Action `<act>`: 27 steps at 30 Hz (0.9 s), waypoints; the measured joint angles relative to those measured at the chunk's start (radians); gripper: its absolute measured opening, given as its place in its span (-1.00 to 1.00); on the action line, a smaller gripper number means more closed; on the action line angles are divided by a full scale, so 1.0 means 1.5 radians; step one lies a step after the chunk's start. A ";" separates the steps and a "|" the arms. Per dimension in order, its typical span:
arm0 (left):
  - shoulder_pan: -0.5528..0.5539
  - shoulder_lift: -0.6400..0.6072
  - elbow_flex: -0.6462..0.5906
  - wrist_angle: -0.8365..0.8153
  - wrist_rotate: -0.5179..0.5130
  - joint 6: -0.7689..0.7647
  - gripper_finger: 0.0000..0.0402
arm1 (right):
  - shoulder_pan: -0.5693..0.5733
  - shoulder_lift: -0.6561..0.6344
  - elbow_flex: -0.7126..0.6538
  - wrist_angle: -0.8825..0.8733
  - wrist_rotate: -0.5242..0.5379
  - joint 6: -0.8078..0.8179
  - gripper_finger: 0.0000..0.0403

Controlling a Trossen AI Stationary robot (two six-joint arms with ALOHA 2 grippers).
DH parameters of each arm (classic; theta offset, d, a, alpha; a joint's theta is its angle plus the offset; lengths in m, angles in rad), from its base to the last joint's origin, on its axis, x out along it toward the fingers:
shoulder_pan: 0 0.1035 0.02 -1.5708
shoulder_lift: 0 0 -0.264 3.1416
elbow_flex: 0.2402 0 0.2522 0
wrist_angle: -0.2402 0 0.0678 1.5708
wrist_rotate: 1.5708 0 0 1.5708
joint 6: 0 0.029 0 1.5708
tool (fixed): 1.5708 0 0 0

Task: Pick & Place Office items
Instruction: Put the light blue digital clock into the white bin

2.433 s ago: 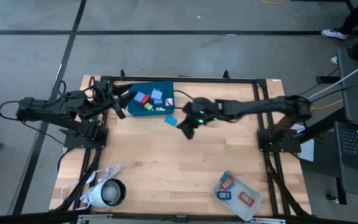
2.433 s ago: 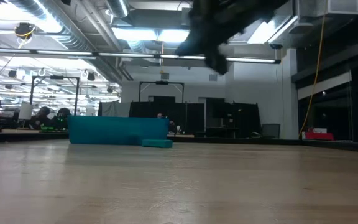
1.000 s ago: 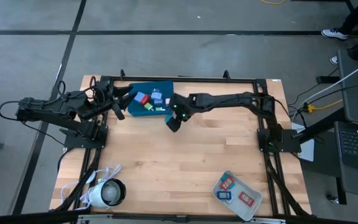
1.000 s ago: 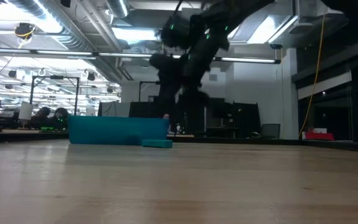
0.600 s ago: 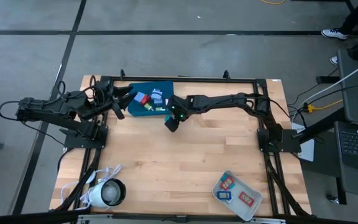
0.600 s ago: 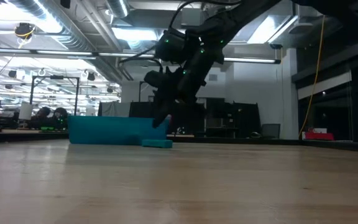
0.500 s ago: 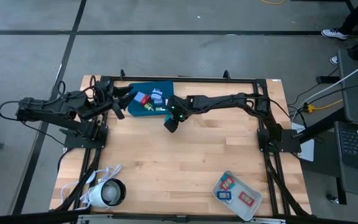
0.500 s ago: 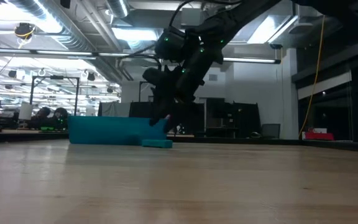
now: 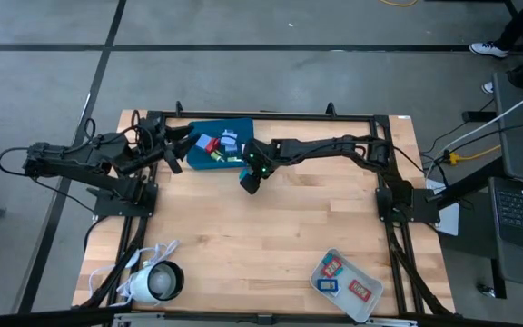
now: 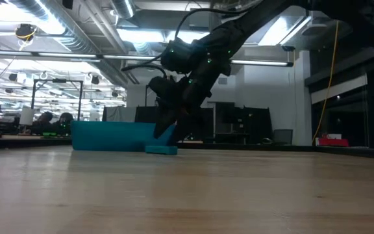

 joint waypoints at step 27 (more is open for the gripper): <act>0.000 -0.019 0.000 -0.018 0.006 0.003 -0.02 | -0.016 0.037 0.101 -0.108 -0.012 -0.056 0.34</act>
